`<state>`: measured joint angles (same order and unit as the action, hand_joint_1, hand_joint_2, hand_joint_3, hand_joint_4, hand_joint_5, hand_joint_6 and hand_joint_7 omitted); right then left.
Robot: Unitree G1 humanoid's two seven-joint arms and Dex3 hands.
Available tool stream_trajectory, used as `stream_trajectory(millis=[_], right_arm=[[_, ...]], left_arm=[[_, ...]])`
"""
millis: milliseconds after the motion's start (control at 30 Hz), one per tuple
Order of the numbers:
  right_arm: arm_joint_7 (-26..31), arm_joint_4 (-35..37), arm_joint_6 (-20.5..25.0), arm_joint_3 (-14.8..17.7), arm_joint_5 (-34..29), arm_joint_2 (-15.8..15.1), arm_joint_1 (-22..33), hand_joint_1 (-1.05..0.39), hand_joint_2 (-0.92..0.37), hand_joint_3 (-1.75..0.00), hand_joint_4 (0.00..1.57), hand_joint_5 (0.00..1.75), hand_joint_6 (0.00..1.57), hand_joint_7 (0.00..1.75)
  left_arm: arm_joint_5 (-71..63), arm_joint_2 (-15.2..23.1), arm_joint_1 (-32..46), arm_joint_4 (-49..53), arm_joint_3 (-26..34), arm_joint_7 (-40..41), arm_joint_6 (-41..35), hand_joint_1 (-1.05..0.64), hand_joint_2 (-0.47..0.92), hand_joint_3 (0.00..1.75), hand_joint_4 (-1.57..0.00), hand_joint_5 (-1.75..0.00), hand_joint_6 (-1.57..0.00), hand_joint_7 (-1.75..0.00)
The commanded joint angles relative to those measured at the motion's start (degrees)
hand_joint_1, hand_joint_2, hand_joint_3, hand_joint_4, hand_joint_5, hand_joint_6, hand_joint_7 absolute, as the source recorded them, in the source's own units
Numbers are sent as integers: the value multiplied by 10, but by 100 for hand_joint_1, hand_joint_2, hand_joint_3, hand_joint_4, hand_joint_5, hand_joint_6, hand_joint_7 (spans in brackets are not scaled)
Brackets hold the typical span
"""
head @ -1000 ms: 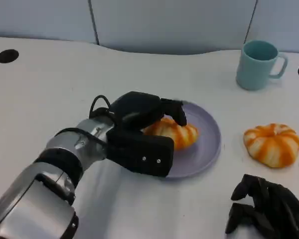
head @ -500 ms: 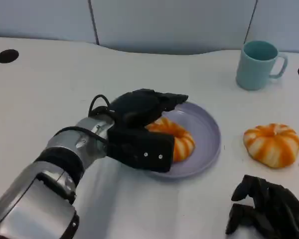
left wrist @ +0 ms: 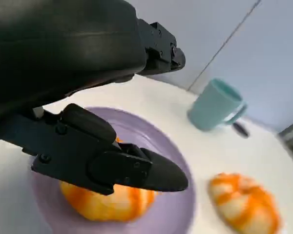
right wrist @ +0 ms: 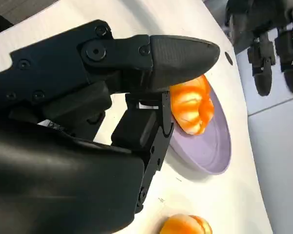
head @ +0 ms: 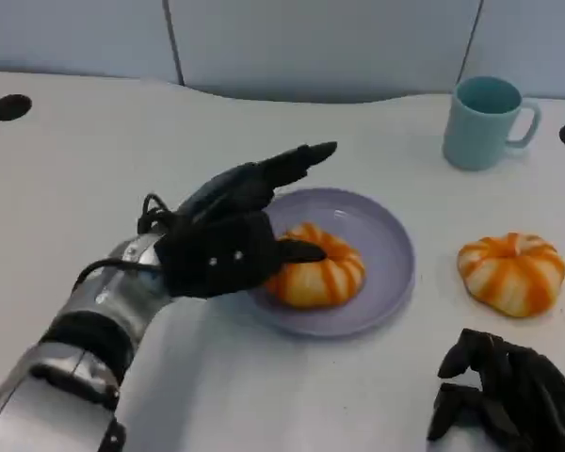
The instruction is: Grasp the bread from the table and place it into the plate.
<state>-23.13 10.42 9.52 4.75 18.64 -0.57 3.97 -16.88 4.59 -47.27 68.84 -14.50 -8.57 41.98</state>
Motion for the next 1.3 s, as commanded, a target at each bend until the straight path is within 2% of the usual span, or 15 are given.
stream_trajectory(millis=[33, 133, 167, 300, 433, 567, 700, 900, 967, 1000, 1033, 1067, 1100, 1233, 1300], right_arm=[[-6, 20, -10, 5, 1, -7, -2, -44, -92, -45, 122, 114, 113, 107], [-3, 19, -9, 4, -1, -7, -3, -44, -92, -45, 122, 114, 113, 106], [1, 16, -7, 3, -2, -6, -2, -44, -92, -44, 122, 113, 112, 106], [0, 17, -14, 0, -5, -5, -2, -43, -92, -45, 122, 113, 113, 106], [-1, 18, -9, 1, -1, -4, -4, -43, -92, -46, 122, 113, 112, 106], [-3, 20, -9, 1, -1, -5, -6, -44, -92, -45, 122, 112, 113, 106], [-1, 13, 3, 0, 2, -6, -6, -45, -92, -44, 123, 112, 113, 106], [-2, 11, 1, 0, 0, -7, -4, -45, -92, -44, 123, 112, 114, 105], [-3, 11, -1, -1, -2, -8, -3, -44, -92, -46, 124, 112, 114, 105], [-2, 9, 0, -2, -2, -8, -3, -44, -92, -46, 124, 112, 114, 105], [1, 6, 3, -2, -3, -7, -2, -44, -92, -45, 124, 112, 115, 104], [2, 5, 3, -3, -3, -6, -1, -44, -92, -45, 124, 112, 115, 104], [2, 4, 3, -3, -3, -6, -1, -44, -92, -45, 123, 112, 115, 104], [2, 4, 3, -4, -2, -6, 0, -44, -92, -46, 123, 113, 115, 103], [5, 1, 2, -5, -4, -6, 1, -43, -92, -47, 123, 113, 115, 104]], left_arm=[[98, -10, 44, -29, 65, -83, 15, -72, 92, 18, -9, -31, -15, -4], [150, -22, 66, -52, 97, -123, 8, -72, 92, 19, -8, -32, -16, -4], [183, -31, 79, -66, 117, -145, 3, -70, 92, 19, -21, -42, -22, -6], [284, -54, 143, -148, 167, -205, -40, -65, 92, 24, -31, -64, -34, -7], [377, -83, 211, -267, 198, -226, -163, -65, 92, 18, -37, -78, -46, -10], [449, -98, 265, -367, 219, -229, -288, -53, 92, 17, -37, -103, -57, -16], [498, -107, 325, -465, 235, -200, -389, -46, 92, 14, -46, -108, -65, -20], [514, -119, 371, -550, 244, -156, -457, -44, 92, 14, -50, -107, -67, -21], [524, -131, 412, -609, 248, -113, -494, -31, 92, 23, -62, -116, -77, -29], [526, -134, 431, -632, 248, -96, -512, -28, 89, 34, -61, -122, -73, -40], [526, -134, 446, -648, 247, -79, -533, -26, 83, 48, -60, -129, -66, -60], [526, -133, 458, -660, 247, -65, -550, -22, 75, 67, -59, -137, -54, -93], [526, -133, 465, -669, 247, -55, -562, -19, 72, 74, -59, -141, -49, -107], [526, -134, 471, -686, 249, -43, -583, -17, 69, 82, -59, -144, -43, -121], [509, -124, 477, -652, 261, -64, -541, -13, 68, 86, -60, -145, -49, -125]])
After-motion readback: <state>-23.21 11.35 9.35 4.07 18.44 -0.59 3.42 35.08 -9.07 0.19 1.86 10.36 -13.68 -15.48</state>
